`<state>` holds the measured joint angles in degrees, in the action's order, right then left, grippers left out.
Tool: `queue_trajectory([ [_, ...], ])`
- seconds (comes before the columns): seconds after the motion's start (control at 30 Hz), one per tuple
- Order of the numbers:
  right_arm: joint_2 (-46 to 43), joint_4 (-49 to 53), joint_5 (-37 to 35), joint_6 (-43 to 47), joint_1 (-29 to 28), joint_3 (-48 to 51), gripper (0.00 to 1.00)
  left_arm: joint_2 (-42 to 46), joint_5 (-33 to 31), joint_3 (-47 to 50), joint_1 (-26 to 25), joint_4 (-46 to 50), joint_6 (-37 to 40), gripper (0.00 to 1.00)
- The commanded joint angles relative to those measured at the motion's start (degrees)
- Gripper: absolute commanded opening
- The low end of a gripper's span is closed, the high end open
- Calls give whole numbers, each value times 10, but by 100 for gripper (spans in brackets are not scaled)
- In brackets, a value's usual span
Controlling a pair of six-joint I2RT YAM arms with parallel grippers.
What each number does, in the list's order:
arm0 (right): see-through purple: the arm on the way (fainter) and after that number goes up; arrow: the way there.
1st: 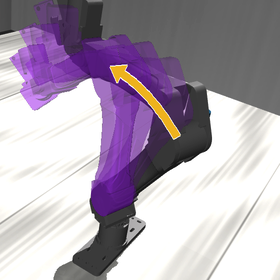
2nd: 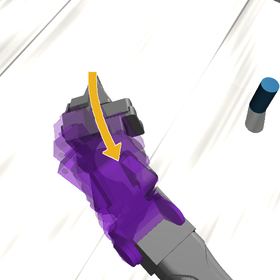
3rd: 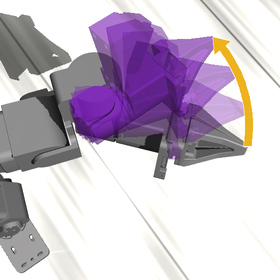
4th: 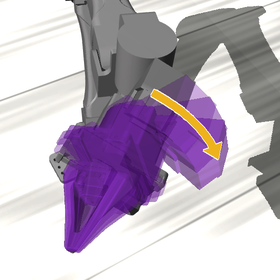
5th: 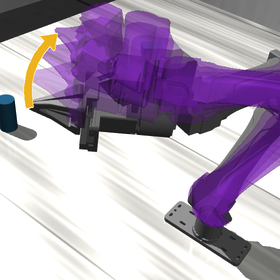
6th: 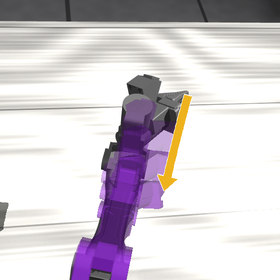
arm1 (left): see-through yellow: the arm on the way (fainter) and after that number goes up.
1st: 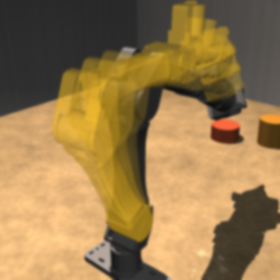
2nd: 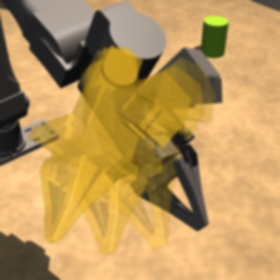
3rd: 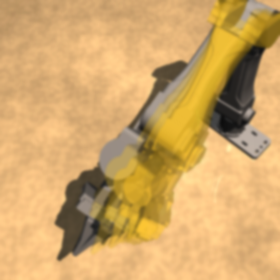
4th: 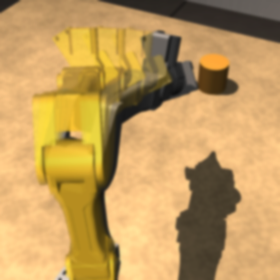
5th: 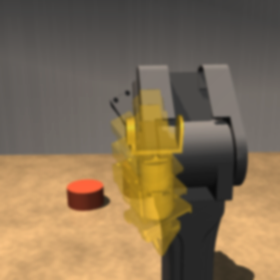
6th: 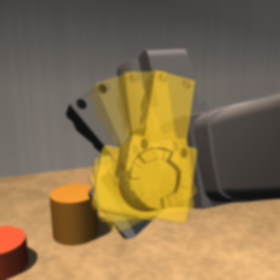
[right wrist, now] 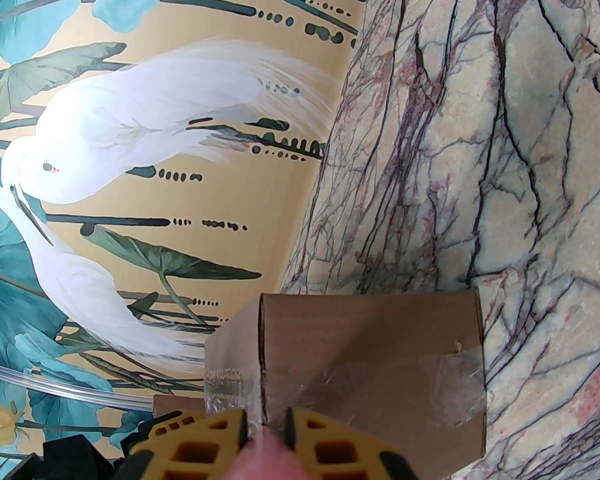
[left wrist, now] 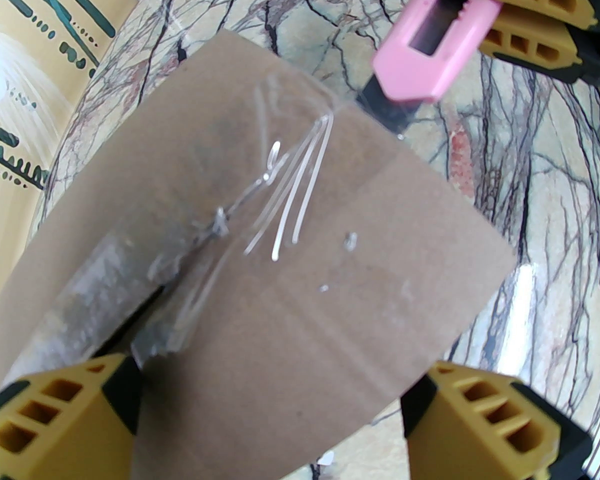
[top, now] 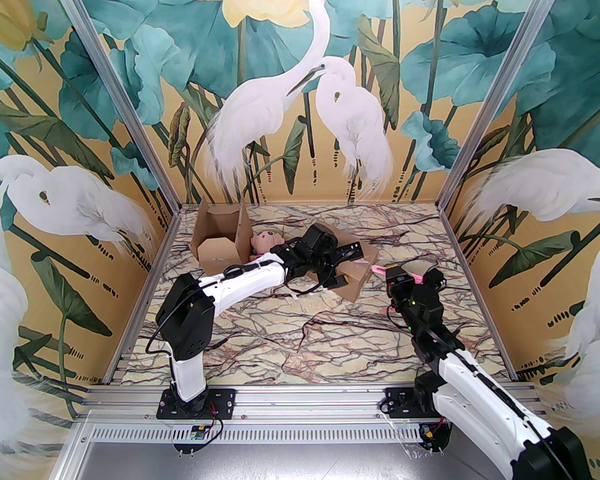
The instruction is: Unpack the express box
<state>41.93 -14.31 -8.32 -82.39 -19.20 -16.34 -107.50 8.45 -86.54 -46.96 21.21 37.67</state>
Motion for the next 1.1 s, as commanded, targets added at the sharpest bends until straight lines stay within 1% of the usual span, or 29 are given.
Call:
queue_trajectory([
  [0.0,-42,59,131,-22,-13,6,0,-25,-93,-14,25,-55,-52,89],
  [0.23,-72,115,145,-15,-7,8,0,-24,-101,-15,27,-50,-53,88],
  [0.53,-161,202,77,-2,-8,3,0,-25,-107,-24,28,-32,-70,87],
  [0.63,-183,235,65,3,-7,-3,0,-24,-106,-24,27,-28,-73,87],
  [0.73,-203,247,53,1,-7,0,0,-23,-106,-23,27,-24,-73,87],
  [0.87,-194,231,48,-6,-8,2,0,-22,-110,-27,22,-21,-80,87],
  [1.0,-148,204,57,-11,-14,-13,0,-27,-145,-38,6,-25,-100,88],
  [1.07,-137,201,49,-7,-21,-25,0,-27,-148,-38,2,-26,-101,89],
])
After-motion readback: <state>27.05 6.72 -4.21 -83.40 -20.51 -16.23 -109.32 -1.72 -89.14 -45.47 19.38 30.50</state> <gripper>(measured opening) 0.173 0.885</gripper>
